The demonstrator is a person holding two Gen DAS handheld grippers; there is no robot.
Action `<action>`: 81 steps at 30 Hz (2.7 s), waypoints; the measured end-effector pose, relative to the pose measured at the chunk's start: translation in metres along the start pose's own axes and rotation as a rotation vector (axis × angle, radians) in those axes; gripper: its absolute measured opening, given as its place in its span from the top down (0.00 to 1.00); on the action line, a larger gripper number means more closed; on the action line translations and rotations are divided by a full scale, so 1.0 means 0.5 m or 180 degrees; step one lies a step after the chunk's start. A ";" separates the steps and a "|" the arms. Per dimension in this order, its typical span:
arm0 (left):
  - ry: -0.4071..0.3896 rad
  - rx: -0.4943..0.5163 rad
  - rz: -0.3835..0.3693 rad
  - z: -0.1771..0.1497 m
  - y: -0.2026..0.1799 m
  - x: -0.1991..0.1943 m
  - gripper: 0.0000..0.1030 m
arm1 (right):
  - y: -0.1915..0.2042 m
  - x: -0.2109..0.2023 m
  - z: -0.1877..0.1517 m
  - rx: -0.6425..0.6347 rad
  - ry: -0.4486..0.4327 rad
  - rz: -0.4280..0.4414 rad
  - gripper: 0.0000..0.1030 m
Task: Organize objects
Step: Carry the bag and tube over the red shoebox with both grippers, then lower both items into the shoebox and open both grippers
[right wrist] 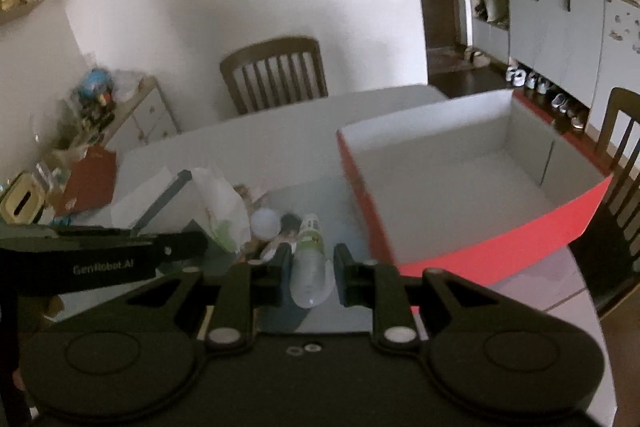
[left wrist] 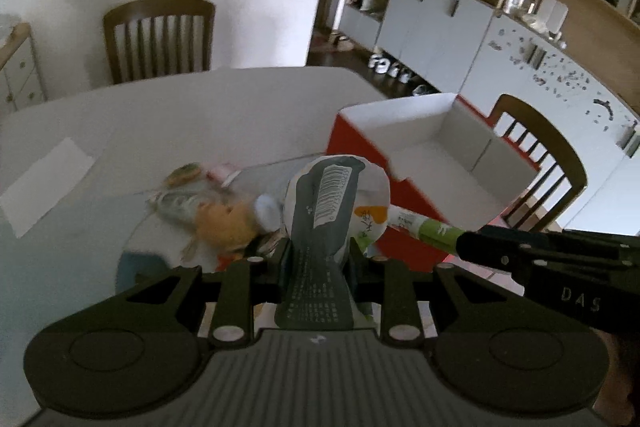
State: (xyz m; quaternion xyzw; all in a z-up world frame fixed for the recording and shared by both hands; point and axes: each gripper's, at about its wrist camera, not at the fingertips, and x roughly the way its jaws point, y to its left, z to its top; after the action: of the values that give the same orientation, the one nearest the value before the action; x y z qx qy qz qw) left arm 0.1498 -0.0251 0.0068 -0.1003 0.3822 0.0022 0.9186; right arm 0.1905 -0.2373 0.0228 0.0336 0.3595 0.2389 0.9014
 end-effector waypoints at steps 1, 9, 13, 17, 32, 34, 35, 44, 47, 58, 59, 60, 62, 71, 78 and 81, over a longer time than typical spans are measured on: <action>-0.0010 0.0015 -0.0011 0.008 -0.008 0.003 0.75 | -0.010 -0.002 0.009 0.0005 -0.0032 -0.0022 0.79; 0.0011 0.0276 -0.0104 0.070 -0.095 0.057 0.75 | -0.093 0.001 0.064 0.0039 -0.0204 -0.0192 0.79; 0.0090 0.0409 -0.0112 0.095 -0.148 0.103 0.75 | -0.143 0.016 0.081 0.0086 -0.0219 -0.0273 0.79; 0.0166 0.0492 -0.0104 0.122 -0.198 0.152 0.75 | -0.192 0.032 0.096 0.0098 -0.0200 -0.0333 0.79; 0.0504 0.0847 0.0046 0.163 -0.320 0.336 0.75 | -0.321 0.150 0.098 0.0004 0.0196 -0.0432 0.84; 0.0589 0.0932 0.0104 0.161 -0.334 0.365 0.75 | -0.335 0.164 0.095 0.0039 0.0221 -0.0433 0.84; 0.0600 0.0964 0.0152 0.161 -0.337 0.377 0.75 | -0.342 0.168 0.097 0.0056 0.0211 -0.0418 0.84; 0.0882 0.1091 0.0293 0.159 -0.343 0.471 0.75 | -0.386 0.200 0.097 0.0089 0.0265 -0.0377 0.84; 0.1007 0.1120 0.0293 0.149 -0.347 0.494 0.75 | -0.389 0.219 0.087 0.0024 0.0400 -0.0391 0.85; 0.1180 0.1049 0.0267 0.144 -0.342 0.521 0.73 | -0.383 0.238 0.090 -0.0157 0.0578 -0.0258 0.84; 0.1175 0.1031 0.0270 0.143 -0.341 0.520 0.70 | -0.384 0.237 0.091 -0.0149 0.0580 -0.0253 0.83; 0.1176 0.1007 0.0272 0.145 -0.338 0.519 0.69 | -0.387 0.234 0.093 -0.0140 0.0575 -0.0243 0.82; 0.1168 0.0957 0.0257 0.153 -0.332 0.520 0.44 | -0.392 0.227 0.096 -0.0122 0.0562 -0.0215 0.79; 0.0940 0.0790 0.0196 0.170 -0.319 0.465 0.32 | -0.395 0.180 0.101 -0.0159 0.0464 -0.0103 0.67; 0.0783 0.0726 0.0168 0.171 -0.314 0.410 0.32 | -0.375 0.147 0.106 -0.0200 0.0397 -0.0064 0.62; 0.0714 0.0728 0.0160 0.170 -0.313 0.377 0.32 | -0.358 0.131 0.108 -0.0221 0.0363 -0.0037 0.60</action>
State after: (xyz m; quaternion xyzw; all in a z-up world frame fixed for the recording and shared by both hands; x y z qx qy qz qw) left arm 0.3554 -0.1762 -0.0388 0.0150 0.4826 -0.0296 0.8752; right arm 0.3402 -0.3595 -0.0206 -0.0134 0.4020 0.2475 0.8814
